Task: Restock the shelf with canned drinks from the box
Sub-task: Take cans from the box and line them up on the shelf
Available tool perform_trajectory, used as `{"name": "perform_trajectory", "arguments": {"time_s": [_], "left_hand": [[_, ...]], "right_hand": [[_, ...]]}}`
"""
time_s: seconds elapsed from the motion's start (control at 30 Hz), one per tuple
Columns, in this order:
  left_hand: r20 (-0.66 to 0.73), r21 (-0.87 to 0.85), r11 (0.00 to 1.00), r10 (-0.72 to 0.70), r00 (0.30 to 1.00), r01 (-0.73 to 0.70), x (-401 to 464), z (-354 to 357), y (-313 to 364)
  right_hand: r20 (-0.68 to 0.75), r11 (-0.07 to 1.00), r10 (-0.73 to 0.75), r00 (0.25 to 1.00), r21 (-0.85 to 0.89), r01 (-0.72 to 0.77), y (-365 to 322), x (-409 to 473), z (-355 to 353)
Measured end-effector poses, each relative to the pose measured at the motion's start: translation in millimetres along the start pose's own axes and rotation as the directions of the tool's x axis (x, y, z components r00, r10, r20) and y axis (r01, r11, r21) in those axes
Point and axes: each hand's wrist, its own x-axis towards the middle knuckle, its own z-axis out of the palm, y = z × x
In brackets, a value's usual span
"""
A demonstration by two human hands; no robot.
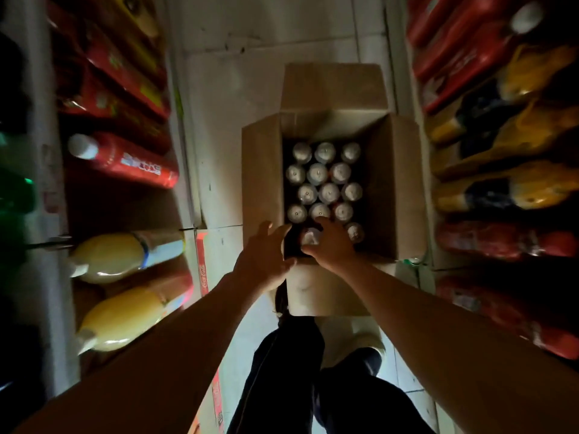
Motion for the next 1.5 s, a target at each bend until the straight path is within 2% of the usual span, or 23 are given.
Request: {"name": "perform_trajectory", "arguments": {"time_s": [0.07, 0.23, 0.3, 0.4, 0.47, 0.53, 0.63, 0.73, 0.83, 0.9, 0.97, 1.03, 1.17, 1.23, 1.33, 1.37, 1.4, 1.47, 1.5], "left_hand": [[0.022, -0.02, 1.0, 0.004, 1.0, -0.003, 15.9, 12.9, -11.6], [-0.047, -0.093, 0.995, 0.044, 0.998, -0.048, 25.8, 24.7, -24.3], [-0.067, -0.112, 0.991, 0.059, 0.996, -0.066, 25.7, 24.3, -24.8], [-0.059, -0.14, 0.986, 0.082, 0.995, -0.09, 25.8, 16.5, -17.8], [-0.06, -0.196, 0.966, 0.161, 0.985, -0.17, 21.5, 6.1, -4.8], [-0.088, -0.243, 0.926, 0.274, 0.958, -0.288, 14.8, -4.5, 15.4], [-0.053, -0.272, 0.864, 0.427, 0.903, -0.425, -14.3, -36.0, 70.4], [-0.042, -0.238, 0.825, 0.518, 0.854, -0.512, -53.9, -69.7, 128.2], [-0.072, -0.288, 0.755, 0.597, 0.799, -0.59, -118.7, -113.0, 197.1], [-0.069, -0.39, 0.71, 0.612, 0.788, -0.586, -171.2, -141.1, 241.5], [-0.069, -0.521, 0.635, 0.635, 0.769, -0.571, -223.7, -167.6, 282.8], [-0.074, -0.601, 0.56, 0.671, 0.737, -0.57, -277.4, -187.9, 319.8], [-0.028, -0.584, 0.502, 0.773, 0.634, -0.638, -383.4, -201.2, 390.7], [0.023, -0.572, 0.478, 0.822, 0.57, -0.667, -423.6, -195.1, 423.1], [0.086, -0.548, 0.411, 0.894, 0.439, -0.729, -478.4, -176.5, 473.6], [0.102, -0.537, 0.406, 0.901, 0.421, -0.739, -489.5, -171.8, 479.8], [0.125, -0.518, 0.364, 0.927, 0.353, -0.774, -509.0, -164.5, 504.2], [0.092, -0.469, 0.311, 0.948, 0.304, -0.826, -519.5, -155.8, 523.7], [0.071, -0.408, 0.265, 0.963, 0.259, -0.874, -528.5, -151.5, 539.2]], "right_hand": [[0.002, 0.999, -0.002, 1.0, -0.037, 0.003, 5.0, 24.3, 23.4], [-0.033, 0.992, -0.046, 0.998, -0.119, 0.042, 11.2, 47.2, 49.1], [-0.044, 0.997, -0.026, 0.999, -0.079, 0.022, 9.4, 45.6, 44.4], [-0.106, 0.978, 0.109, 0.988, 0.188, -0.087, -0.5, 24.4, 13.1], [-0.082, 0.886, 0.215, 0.973, 0.435, -0.159, -11.6, -4.9, -21.8], [-0.013, 0.771, 0.238, 0.971, 0.611, -0.181, -22.1, -42.8, -65.1], [-0.009, 0.734, 0.161, 0.987, 0.67, -0.113, -33.7, -112.7, -133.9], [-0.063, 0.734, 0.115, 0.991, 0.677, -0.042, -46.9, -184.1, -192.6], [-0.203, 0.697, 0.053, 0.978, 0.708, 0.11, -57.4, -272.3, -256.6], [-0.291, 0.646, -0.014, 0.956, 0.727, 0.231, -63.7, -339.3, -292.5], [-0.417, 0.598, -0.097, 0.904, 0.701, 0.388, -70.7, -402.4, -321.1], [-0.541, 0.616, -0.119, 0.832, 0.617, 0.49, -73.3, -463.9, -342.3], [-0.702, 0.547, -0.083, 0.707, 0.561, 0.621, -72.3, -588.3, -370.1], [-0.761, 0.536, -0.017, 0.648, 0.54, 0.649, -62.0, -645.2, -377.9], [-0.838, 0.575, 0.097, 0.537, 0.487, 0.657, -38.1, -719.8, -391.5], [-0.842, 0.585, 0.117, 0.527, 0.487, 0.649, -32.6, -731.7, -391.5], [-0.866, 0.598, 0.156, 0.474, 0.465, 0.653, -22.0, -761.2, -397.6], [-0.852, 0.587, 0.216, 0.477, 0.504, 0.634, -12.7, -784.6, -404.4], [-0.857, 0.58, 0.258, 0.446, 0.507, 0.638, -4.9, -799.1, -409.0]]}}
